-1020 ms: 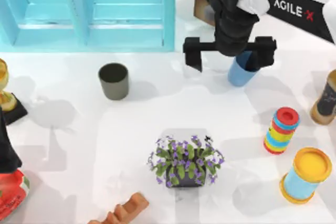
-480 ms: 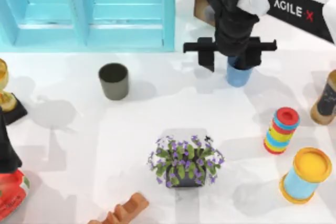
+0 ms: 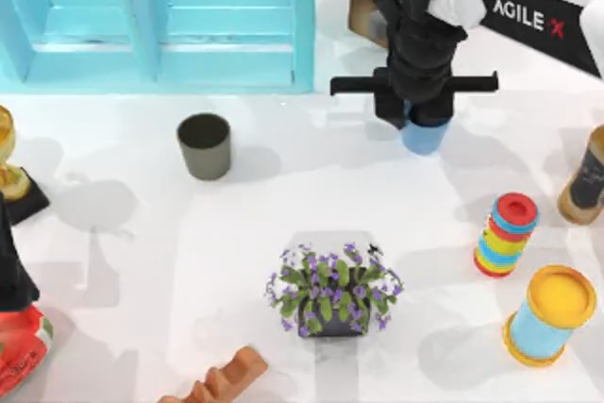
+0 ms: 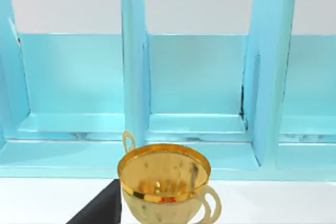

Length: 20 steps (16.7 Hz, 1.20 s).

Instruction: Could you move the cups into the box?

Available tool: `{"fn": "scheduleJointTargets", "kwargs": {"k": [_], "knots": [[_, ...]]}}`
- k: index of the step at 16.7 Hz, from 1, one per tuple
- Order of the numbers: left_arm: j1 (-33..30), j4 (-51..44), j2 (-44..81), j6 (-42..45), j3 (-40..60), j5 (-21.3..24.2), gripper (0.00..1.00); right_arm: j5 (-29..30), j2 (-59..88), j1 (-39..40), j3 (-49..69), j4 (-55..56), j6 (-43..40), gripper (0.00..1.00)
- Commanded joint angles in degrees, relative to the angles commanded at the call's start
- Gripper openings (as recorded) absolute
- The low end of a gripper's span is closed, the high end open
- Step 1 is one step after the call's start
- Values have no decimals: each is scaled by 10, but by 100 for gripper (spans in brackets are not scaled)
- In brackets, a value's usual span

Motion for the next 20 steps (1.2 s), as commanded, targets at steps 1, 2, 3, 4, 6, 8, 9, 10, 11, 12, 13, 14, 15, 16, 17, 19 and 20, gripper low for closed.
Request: {"fn": "scheduleJointTargets", "kwargs": {"k": [1,2,3,4,6,8,9,10,11,12,13,14,15,16,17,19,20], "knots": [[0,0,0,0,0,0,100,0,0,0,0,0,0,0],[0,0,0,0,0,0,100,0,0,0,0,0,0,0],[0,0,0,0,0,0,100,0,0,0,0,0,0,0],[0,0,0,0,0,0,100,0,0,0,0,0,0,0],[0,0,0,0,0,0,100,0,-3,0,-1,-2,-3,0],[0,0,0,0,0,0,100,-4,-24,-16,3,-23,-23,0],[0,0,0,0,0,0,100,-7,-40,-31,5,-40,-39,0],[0,0,0,0,0,0,100,-10,-57,-47,8,-59,-55,0],[0,0,0,0,0,0,100,-13,-74,-65,11,-81,-71,0],[0,0,0,0,0,0,100,-16,-91,-83,14,-102,-86,0],[0,0,0,0,0,0,100,-19,-105,-98,17,-118,-100,0],[0,0,0,0,0,0,100,-21,-115,-107,19,-127,-109,0],[0,0,0,0,0,0,100,-22,-119,-111,20,-131,-113,0],[0,0,0,0,0,0,100,-22,-119,-111,20,-131,-113,0],[0,0,0,0,0,0,100,-22,-119,-111,20,-131,-113,0],[0,0,0,0,0,0,100,-20,-118,-110,19,-130,-113,0],[0,0,0,0,0,0,100,-22,-125,-116,14,-135,-119,0]]}}
